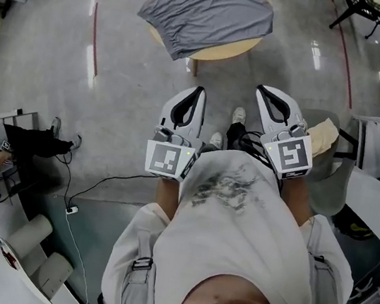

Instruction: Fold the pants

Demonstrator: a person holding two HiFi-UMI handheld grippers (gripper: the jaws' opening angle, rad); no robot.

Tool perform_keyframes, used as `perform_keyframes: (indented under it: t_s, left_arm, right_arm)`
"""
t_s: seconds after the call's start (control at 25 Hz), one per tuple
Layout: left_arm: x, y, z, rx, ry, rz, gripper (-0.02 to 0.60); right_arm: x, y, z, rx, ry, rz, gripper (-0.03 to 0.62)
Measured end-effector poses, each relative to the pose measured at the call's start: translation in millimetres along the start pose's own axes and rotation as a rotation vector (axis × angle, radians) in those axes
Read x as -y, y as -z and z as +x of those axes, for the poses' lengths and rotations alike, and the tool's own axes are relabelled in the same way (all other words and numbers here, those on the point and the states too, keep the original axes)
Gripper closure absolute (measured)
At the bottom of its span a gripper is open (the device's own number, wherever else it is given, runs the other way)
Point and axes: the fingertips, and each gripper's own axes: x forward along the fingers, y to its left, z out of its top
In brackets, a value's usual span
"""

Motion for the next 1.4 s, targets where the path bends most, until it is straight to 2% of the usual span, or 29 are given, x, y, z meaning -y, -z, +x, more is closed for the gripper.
perform_keyframes:
  t_s: [0.28,0.64,1.04,1.4]
  left_arm:
    - [-5,-5,52,-0.009,-0.072,-0.014,0.580]
    - [-5,1,90,-0.021,-0.162,-0.028,0.580]
    - [-24,18,105,-0.053,-0.201,-0.036,0.579]
    - [-73,41,131,-0.075,-0.200,-0.078,0.562]
  right_arm:
    - [48,-4,29,0.001,-0.079,-0.039,0.585]
    - [92,10,48,-0.017,-0.164,-0.063,0.585]
    - [108,30,74,-0.073,-0.187,-0.055,0.585]
    - [114,50,127,-0.162,-0.197,-0.070,0.585]
